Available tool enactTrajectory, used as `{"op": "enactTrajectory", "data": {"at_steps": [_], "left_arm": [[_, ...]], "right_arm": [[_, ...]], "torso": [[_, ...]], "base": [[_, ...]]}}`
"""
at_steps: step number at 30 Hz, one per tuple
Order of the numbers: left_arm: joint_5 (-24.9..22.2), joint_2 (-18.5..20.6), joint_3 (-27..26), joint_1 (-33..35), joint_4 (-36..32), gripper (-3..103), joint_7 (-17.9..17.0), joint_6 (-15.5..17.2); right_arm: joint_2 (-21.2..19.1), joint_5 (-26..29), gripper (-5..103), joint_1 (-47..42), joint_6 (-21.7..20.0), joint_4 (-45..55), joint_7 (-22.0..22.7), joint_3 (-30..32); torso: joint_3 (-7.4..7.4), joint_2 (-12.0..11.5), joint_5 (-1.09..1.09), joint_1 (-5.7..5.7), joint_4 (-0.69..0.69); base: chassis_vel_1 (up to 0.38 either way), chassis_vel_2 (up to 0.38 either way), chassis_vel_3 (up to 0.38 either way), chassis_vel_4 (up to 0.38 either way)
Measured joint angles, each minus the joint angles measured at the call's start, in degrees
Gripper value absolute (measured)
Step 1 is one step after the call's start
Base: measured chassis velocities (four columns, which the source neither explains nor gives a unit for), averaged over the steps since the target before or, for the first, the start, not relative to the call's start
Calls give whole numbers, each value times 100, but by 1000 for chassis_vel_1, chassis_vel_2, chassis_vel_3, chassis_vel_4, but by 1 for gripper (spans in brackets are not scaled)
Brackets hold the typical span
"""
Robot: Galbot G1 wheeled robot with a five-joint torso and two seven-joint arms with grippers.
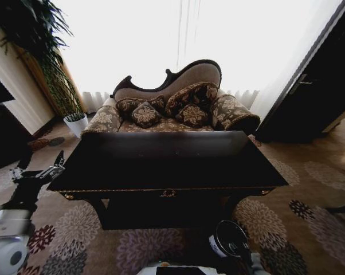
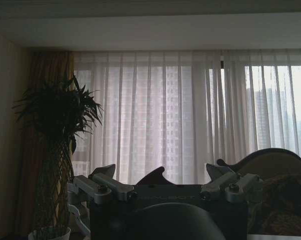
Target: Move to the front of the table and place the trash on the table into the trash bin.
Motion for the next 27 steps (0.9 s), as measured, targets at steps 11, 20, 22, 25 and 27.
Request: {"op": "enactTrajectory", "data": {"at_steps": [11, 20, 22, 25, 27], "left_arm": [[86, -92, 526, -329, 261, 100, -10, -2], [118, -91, 864, -597, 456, 100, -15, -31], [119, -110, 867, -620, 492, 100, -15, -51], [120, -125, 906, -687, 575, 100, -23, -67], [123, -128, 963, -744, 643, 100, -22, -72]], "right_arm": [[498, -503, 100, -1057, 36, 1566, -180, 589], [1150, -415, 100, -2447, -140, 3594, -104, 932], [1217, -410, 100, -2657, -143, 3975, -48, 964], [1299, -391, 100, -2999, -144, 4527, 2, 1044], [1349, -366, 100, -3256, -132, 4945, 58, 1099]], "torso": [[0, 0, -1, 0, 1], [0, 0, -1, 0, -3], [0, 0, -1, 0, -1], [0, 0, -1, 0, 2], [0, 0, -1, 0, 0]], "base": [[0, 0, 0, 0], [0, 0, 0, 0], [0, 0, 0, 0], [0, 0, 0, 0], [0, 0, 0, 0]]}}
